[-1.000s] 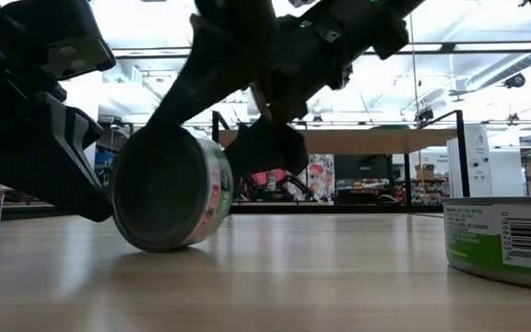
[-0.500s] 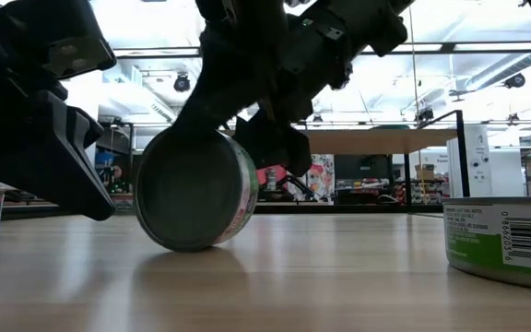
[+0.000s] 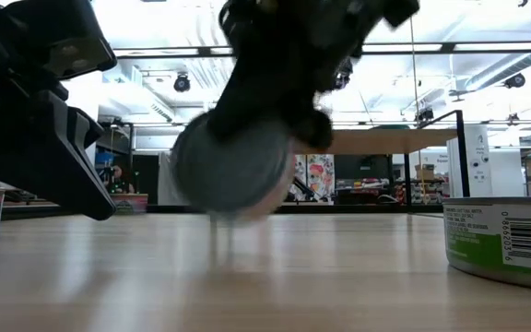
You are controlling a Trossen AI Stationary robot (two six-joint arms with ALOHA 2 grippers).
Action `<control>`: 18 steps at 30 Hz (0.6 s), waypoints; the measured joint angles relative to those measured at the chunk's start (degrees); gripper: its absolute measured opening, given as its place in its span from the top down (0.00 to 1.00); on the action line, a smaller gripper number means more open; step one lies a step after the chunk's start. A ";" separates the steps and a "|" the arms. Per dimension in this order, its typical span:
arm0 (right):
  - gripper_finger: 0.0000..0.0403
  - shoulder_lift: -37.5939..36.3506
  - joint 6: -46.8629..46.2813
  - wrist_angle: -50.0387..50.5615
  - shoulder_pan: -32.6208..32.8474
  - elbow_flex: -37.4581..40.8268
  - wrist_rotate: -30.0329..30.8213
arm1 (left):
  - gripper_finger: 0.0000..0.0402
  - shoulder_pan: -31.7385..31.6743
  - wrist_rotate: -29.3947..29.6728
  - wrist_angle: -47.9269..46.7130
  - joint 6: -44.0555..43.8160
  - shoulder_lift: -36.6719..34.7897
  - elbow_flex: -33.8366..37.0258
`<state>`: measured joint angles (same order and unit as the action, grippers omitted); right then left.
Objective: Stack canned seafood by type on shelf
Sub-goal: Put the green tuna can on the shelf
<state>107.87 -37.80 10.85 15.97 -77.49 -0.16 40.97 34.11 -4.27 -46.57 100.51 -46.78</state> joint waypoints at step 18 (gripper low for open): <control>0.67 -26.11 -6.50 9.10 -24.87 -0.11 5.05 | 1.00 0.00 0.01 -0.58 -1.38 -0.11 0.55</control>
<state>81.76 -44.30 19.95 -8.90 -77.60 4.89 40.97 34.12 -4.84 -47.95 100.40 -46.24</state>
